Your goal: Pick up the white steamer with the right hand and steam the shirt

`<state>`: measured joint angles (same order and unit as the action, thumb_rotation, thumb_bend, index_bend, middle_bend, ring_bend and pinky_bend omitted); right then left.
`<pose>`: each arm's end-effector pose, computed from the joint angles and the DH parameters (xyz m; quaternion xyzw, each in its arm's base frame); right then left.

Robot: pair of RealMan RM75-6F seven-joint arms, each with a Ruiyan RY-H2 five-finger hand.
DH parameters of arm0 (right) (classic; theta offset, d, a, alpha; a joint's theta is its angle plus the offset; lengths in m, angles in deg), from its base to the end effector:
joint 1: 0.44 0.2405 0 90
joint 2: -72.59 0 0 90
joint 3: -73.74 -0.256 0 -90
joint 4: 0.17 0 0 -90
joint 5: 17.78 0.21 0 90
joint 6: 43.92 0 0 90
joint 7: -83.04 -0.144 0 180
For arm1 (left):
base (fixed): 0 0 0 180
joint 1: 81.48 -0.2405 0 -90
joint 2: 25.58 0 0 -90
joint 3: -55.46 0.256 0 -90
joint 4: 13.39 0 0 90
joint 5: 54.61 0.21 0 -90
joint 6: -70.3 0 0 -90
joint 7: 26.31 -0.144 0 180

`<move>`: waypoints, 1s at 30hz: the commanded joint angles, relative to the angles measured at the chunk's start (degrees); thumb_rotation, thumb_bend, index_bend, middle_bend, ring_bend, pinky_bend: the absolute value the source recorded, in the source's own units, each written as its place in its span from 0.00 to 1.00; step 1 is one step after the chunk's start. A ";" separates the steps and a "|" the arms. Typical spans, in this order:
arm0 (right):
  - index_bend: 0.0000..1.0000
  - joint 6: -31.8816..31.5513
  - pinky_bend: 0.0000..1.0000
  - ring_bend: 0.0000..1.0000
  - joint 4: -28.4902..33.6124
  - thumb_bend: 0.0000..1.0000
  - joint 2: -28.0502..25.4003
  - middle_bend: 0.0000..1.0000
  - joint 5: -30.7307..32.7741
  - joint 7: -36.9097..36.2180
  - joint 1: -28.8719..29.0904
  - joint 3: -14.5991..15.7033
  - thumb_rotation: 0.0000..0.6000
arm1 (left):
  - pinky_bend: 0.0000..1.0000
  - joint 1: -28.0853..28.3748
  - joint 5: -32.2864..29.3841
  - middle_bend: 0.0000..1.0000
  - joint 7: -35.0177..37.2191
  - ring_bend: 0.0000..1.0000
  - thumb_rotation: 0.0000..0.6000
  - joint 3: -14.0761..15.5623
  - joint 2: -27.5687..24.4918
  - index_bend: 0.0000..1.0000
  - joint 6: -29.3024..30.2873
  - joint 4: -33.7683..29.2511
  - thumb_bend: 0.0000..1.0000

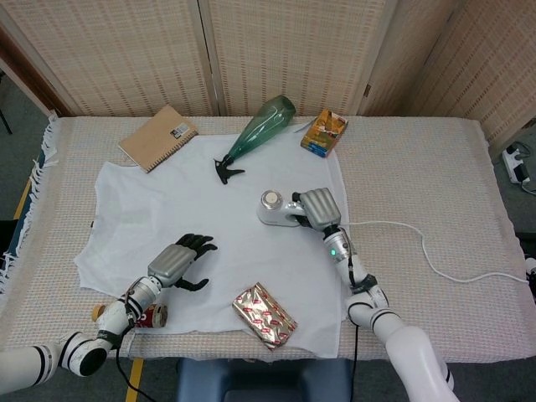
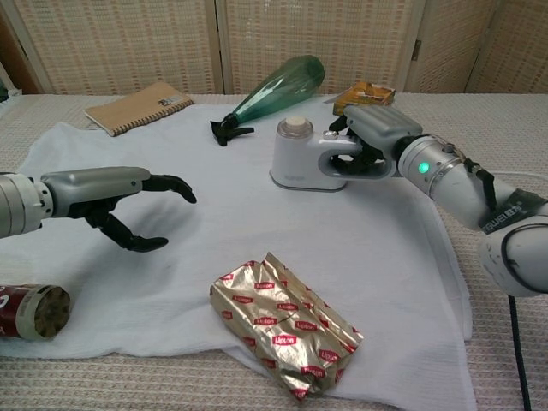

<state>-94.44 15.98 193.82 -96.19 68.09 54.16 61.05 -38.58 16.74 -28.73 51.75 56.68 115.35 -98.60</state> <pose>-0.1645 -0.4385 -0.0773 0.7013 -0.3440 0.4048 0.4754 -0.1788 0.3249 -0.0154 -0.7788 -0.4376 -0.3174 0.3181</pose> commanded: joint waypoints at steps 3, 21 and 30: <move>0.83 0.79 0.88 0.81 -1.31 0.71 -1.14 0.89 0.81 0.45 -1.23 -0.36 1.00 | 0.00 0.05 0.28 0.08 0.25 0.00 0.72 0.03 0.25 0.19 -0.12 0.30 0.39; 0.83 -2.05 0.88 0.81 -0.66 0.71 -8.67 0.89 3.19 -1.99 -8.70 -1.76 1.00 | 0.00 -0.22 0.78 0.08 -1.03 0.00 0.72 -0.80 -0.76 0.19 2.05 -1.79 0.39; 0.82 -8.62 0.88 0.78 10.66 0.71 -16.94 0.89 2.93 -5.28 -17.53 -0.49 1.00 | 0.00 -4.03 2.48 0.08 2.41 0.00 0.72 -1.37 -2.83 0.20 8.83 -4.52 0.39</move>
<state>-101.98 24.06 178.88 -93.42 63.53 38.85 60.18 -41.75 18.67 -27.07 50.45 54.39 123.09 -102.37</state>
